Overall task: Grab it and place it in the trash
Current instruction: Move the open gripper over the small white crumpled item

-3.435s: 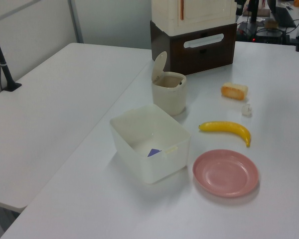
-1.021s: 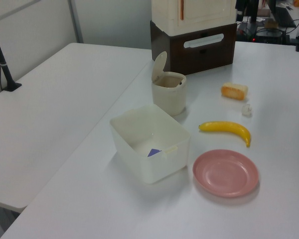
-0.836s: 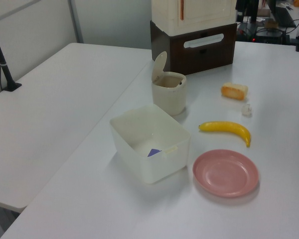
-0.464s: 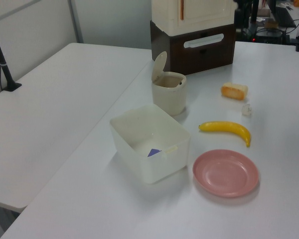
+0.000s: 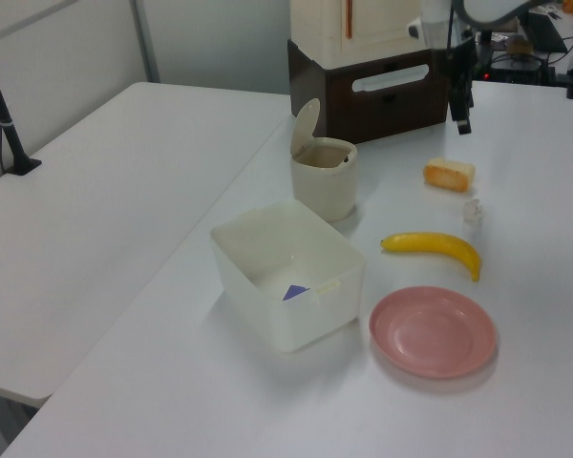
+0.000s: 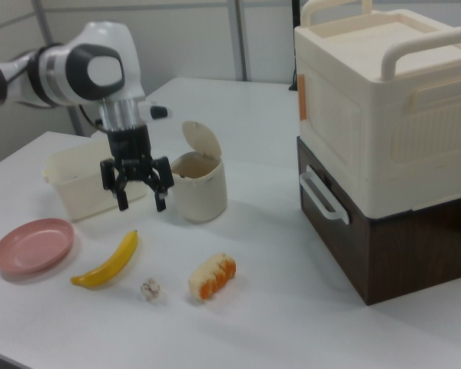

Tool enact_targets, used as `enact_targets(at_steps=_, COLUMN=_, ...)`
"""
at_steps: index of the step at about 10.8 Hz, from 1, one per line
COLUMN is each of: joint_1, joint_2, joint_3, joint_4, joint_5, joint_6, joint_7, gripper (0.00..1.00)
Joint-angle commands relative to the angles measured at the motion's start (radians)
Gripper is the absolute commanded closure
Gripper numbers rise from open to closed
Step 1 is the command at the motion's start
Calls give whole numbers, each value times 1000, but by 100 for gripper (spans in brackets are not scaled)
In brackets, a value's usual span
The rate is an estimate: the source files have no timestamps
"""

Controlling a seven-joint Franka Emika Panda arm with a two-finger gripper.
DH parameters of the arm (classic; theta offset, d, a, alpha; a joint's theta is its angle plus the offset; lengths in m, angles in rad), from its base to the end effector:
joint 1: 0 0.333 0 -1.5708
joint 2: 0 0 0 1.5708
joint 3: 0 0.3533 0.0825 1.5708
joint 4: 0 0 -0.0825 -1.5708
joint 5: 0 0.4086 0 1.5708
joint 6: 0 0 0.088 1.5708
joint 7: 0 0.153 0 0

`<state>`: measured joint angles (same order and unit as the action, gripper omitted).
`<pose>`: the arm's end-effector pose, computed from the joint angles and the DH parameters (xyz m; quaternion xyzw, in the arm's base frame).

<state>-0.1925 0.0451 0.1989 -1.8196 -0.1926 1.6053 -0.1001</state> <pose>0.5600 -0.0265 0.4753 0.9852 0.0687 -0.1323 0.0843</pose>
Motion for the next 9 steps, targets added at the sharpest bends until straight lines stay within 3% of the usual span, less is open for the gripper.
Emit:
enact_targets(at_steps=1, joint_1=48, joint_2=36, joint_3=-7, joint_4=-73, joint_5=-73, joint_6=-16, joint_7=-1, gripper=2)
enact_targets(at_steps=4, joint_1=64, joint_2=27, joint_3=-7, joint_4=-164, joint_5=-88, joint_6=83, joint_7=3, gripper=2)
enact_targets(at_steps=7, joint_1=67, joint_2=50, joint_3=-7, joint_4=-193, joint_5=-123, joint_6=123, joint_7=36, gripper=2)
enact_targets(at_steps=9, joint_1=73, joint_2=84, joint_3=-7, joint_4=-233, joint_5=-181, joint_6=174, joint_7=66, gripper=2)
